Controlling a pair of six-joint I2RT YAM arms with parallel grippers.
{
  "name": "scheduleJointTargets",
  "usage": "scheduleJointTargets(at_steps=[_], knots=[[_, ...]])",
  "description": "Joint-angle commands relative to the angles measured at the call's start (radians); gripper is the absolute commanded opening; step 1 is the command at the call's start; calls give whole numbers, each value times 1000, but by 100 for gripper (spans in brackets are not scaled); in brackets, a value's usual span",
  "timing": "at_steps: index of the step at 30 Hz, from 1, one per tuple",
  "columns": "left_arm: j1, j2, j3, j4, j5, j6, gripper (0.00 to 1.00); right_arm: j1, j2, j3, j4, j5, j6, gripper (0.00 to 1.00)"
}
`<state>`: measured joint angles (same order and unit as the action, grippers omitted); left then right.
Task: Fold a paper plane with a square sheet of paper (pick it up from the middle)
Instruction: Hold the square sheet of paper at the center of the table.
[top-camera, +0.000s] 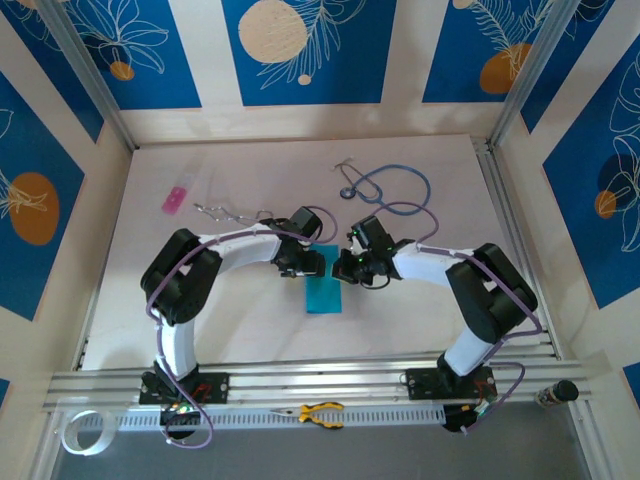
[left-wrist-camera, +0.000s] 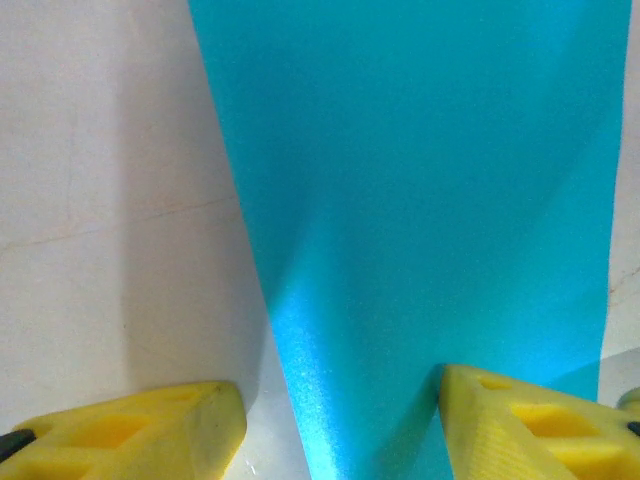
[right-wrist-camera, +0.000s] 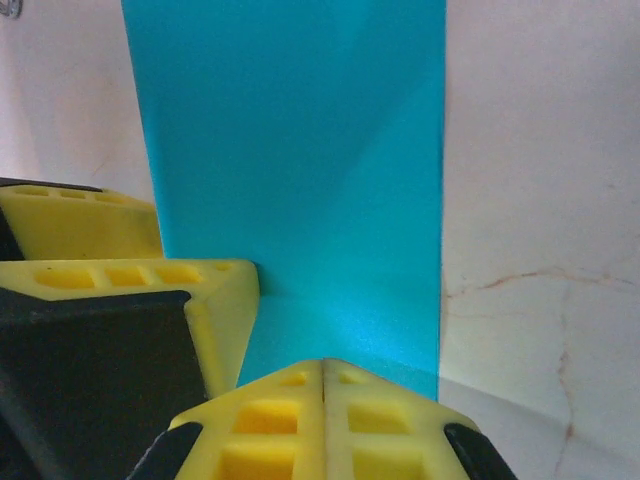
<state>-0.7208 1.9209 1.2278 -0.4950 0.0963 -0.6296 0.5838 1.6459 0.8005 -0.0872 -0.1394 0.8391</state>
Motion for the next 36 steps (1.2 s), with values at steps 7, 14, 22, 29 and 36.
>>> scheduleJointTargets(at_steps=[7, 14, 22, 29, 36], knots=[[-7, 109, -56, 77, 5, -1, 61, 19, 46, 13, 49, 50, -12, 0], [-8, 105, -65, 82, 6, -1, 61, 25, 94, 10, 28, 69, -34, 0], [-7, 38, -64, 112, 39, -20, 63, 6, 109, -47, -38, 131, -93, 0], [2, -128, -77, 132, -2, -65, 68, -59, 107, -22, -84, 82, -203, 0], [45, -292, -176, 228, 12, -93, 62, -70, 138, 45, -159, 83, -307, 0]])
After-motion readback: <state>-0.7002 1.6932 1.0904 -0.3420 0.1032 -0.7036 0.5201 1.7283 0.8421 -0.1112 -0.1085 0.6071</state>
